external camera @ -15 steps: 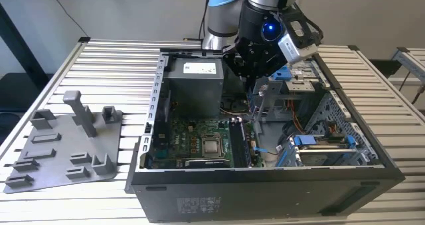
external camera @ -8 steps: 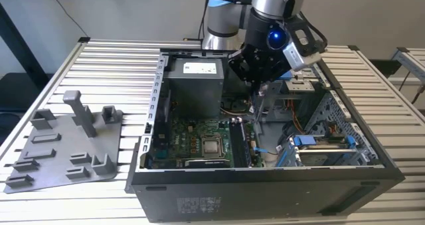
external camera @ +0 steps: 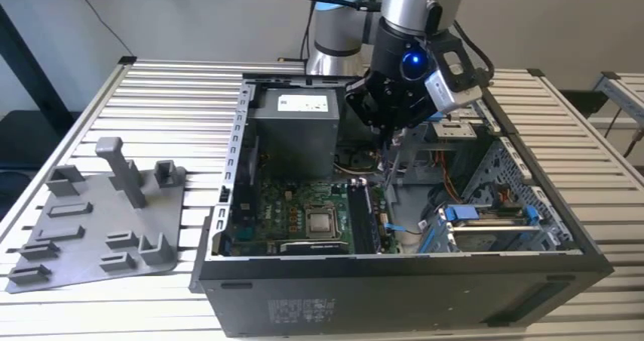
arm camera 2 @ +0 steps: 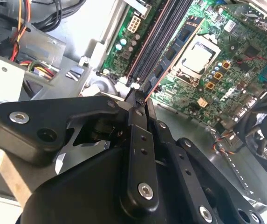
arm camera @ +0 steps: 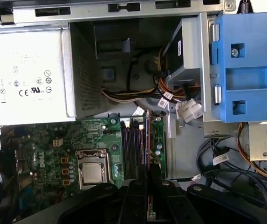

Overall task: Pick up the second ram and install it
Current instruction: 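Insert the second ram into the second slot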

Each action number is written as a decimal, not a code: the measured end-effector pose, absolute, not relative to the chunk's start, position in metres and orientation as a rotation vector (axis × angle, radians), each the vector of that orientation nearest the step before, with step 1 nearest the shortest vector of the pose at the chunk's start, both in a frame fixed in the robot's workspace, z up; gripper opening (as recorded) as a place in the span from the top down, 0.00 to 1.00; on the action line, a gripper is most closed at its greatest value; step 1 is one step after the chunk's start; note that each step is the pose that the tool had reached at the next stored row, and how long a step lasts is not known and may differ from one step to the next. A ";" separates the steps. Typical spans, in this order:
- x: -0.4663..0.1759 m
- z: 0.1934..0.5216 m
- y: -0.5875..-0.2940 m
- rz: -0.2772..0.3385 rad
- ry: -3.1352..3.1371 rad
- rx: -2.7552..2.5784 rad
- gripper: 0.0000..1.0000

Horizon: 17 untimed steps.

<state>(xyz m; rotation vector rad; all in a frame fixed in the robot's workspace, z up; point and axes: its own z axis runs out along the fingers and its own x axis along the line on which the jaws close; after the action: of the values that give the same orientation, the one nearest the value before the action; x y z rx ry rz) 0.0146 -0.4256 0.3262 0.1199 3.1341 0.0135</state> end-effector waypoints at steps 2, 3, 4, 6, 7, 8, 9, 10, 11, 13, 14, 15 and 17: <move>0.015 0.326 -0.426 0.014 3.134 0.120 0.86; 0.015 0.326 -0.426 0.014 3.134 0.120 0.86; 0.015 0.326 -0.426 0.014 3.134 0.120 0.86; 0.015 0.326 -0.426 0.014 3.135 0.120 0.86; 0.015 0.326 -0.426 0.014 3.135 0.120 0.86; 0.015 0.326 -0.426 0.014 3.135 0.120 0.86; 0.015 0.326 -0.426 0.013 3.135 0.120 0.86; 0.015 0.326 -0.426 0.013 3.135 0.120 0.86; 0.015 0.326 -0.426 0.012 3.135 0.120 0.86; 0.015 0.323 -0.426 0.009 3.135 0.120 0.86; 0.015 0.321 -0.425 0.007 3.135 0.120 0.86; 0.015 0.319 -0.425 0.006 3.134 0.120 0.86; 0.015 0.316 -0.425 -0.003 3.134 0.119 0.86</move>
<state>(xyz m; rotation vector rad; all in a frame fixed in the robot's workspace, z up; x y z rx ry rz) 0.0148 -0.4253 0.3163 0.1193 3.1340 -0.0027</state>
